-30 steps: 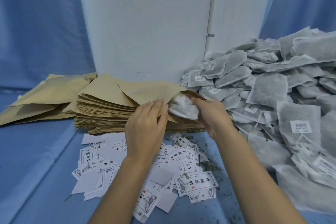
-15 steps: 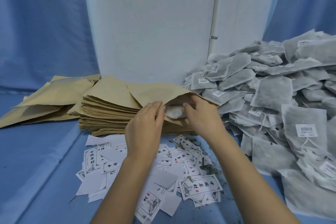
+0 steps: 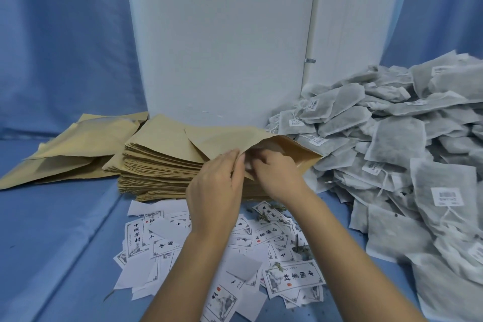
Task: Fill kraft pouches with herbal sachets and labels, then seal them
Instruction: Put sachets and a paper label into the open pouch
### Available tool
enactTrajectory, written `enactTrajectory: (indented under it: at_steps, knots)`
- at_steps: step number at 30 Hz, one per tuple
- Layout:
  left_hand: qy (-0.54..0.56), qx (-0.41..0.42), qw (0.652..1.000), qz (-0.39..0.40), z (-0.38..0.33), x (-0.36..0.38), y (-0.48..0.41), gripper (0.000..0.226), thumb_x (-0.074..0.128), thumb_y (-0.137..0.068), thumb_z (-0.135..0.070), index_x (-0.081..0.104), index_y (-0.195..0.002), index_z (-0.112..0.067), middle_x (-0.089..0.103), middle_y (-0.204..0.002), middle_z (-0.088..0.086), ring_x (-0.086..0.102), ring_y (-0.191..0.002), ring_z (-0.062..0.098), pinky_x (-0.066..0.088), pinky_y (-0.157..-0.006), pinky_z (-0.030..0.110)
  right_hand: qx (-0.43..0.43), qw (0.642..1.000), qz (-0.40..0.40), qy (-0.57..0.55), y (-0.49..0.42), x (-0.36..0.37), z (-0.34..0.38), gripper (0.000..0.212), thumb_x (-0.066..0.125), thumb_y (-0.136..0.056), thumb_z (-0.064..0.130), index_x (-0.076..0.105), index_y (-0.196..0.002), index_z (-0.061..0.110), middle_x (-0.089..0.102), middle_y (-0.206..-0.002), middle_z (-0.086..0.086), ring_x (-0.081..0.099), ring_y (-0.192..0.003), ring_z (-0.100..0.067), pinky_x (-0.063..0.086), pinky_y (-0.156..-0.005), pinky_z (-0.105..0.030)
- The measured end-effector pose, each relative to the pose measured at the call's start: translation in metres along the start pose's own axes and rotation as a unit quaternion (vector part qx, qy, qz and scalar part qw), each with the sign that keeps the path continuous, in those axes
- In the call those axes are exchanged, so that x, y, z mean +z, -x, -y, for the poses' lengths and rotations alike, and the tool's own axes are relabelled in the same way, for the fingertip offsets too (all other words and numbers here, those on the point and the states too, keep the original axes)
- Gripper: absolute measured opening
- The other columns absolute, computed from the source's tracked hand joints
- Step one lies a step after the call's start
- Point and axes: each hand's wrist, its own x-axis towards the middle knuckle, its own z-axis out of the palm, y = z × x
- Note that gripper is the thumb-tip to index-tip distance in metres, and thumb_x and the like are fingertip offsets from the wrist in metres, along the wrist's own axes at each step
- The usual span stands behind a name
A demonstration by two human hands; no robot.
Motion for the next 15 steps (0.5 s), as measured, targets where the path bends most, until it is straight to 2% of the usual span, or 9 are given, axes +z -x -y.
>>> enactTrajectory:
  at_steps: [3,5,7,10,12,14,15]
  knots:
    - [-0.012,0.056,0.998,-0.032,0.0,0.002,0.006,0.036,0.046,-0.094,-0.033,0.075,-0.098,-0.012,0.074,-0.092,-0.001,0.069,-0.081,0.015,0.051,-0.062,0.025,-0.013,0.995,0.076,0.065,-0.018,0.006,0.0,0.028,0.039,-0.094,0.015,0.061,-0.112,0.012,0.063,-0.116,-0.015,0.054,-0.092,-0.032,0.038,-0.073,-0.028]
    - [-0.016,0.073,0.996,-0.048,-0.001,0.003,0.008,0.035,0.047,-0.094,-0.031,0.075,-0.098,-0.011,0.074,-0.092,-0.001,0.069,-0.08,0.015,0.054,-0.061,0.027,-0.034,0.987,0.111,0.116,-0.028,0.008,0.003,0.031,0.037,-0.097,0.013,0.057,-0.121,0.009,0.058,-0.125,-0.016,0.055,-0.108,-0.032,0.044,-0.087,-0.032]
    - [-0.013,0.073,0.996,-0.051,-0.003,0.004,0.009,0.035,0.046,-0.095,-0.031,0.075,-0.098,-0.01,0.074,-0.093,0.0,0.07,-0.081,0.015,0.055,-0.061,0.029,-0.024,0.983,0.133,0.128,-0.035,0.008,0.006,0.034,0.034,-0.1,0.013,0.053,-0.127,0.008,0.054,-0.131,-0.015,0.051,-0.117,-0.03,0.041,-0.097,-0.033]
    - [-0.006,0.017,0.999,-0.027,-0.009,0.002,0.004,0.036,0.045,-0.096,-0.035,0.074,-0.101,-0.015,0.074,-0.098,-0.002,0.069,-0.088,0.014,0.053,-0.064,0.028,-0.034,0.982,0.14,0.119,-0.037,0.008,0.004,0.029,0.036,-0.099,0.012,0.057,-0.118,0.005,0.06,-0.119,-0.017,0.056,-0.109,-0.033,0.045,-0.091,-0.034]
    - [-0.013,-0.042,0.999,-0.001,-0.011,0.004,-0.005,0.037,0.041,-0.098,-0.04,0.071,-0.109,-0.022,0.071,-0.106,-0.007,0.067,-0.094,0.014,0.046,-0.064,0.025,-0.06,0.993,0.067,0.074,-0.03,0.008,0.001,0.023,0.04,-0.096,0.016,0.062,-0.099,0.008,0.065,-0.099,-0.013,0.059,-0.091,-0.032,0.046,-0.077,-0.034]
    - [-0.025,-0.082,0.996,0.02,-0.008,0.012,-0.014,0.038,0.036,-0.098,-0.043,0.067,-0.116,-0.028,0.069,-0.108,-0.009,0.065,-0.094,0.016,0.036,-0.061,0.024,-0.043,0.995,-0.092,0.016,-0.023,0.006,-0.006,0.02,0.043,-0.092,0.019,0.062,-0.089,0.013,0.065,-0.088,-0.007,0.056,-0.079,-0.025,0.04,-0.067,-0.031]
    - [-0.015,-0.102,0.994,0.027,-0.006,0.016,-0.018,0.038,0.035,-0.099,-0.044,0.065,-0.117,-0.03,0.069,-0.106,-0.009,0.064,-0.092,0.017,0.033,-0.061,0.024,-0.031,0.984,-0.176,-0.018,-0.018,0.003,-0.011,0.019,0.043,-0.09,0.018,0.062,-0.087,0.017,0.065,-0.087,-0.001,0.055,-0.077,-0.02,0.039,-0.066,-0.03]
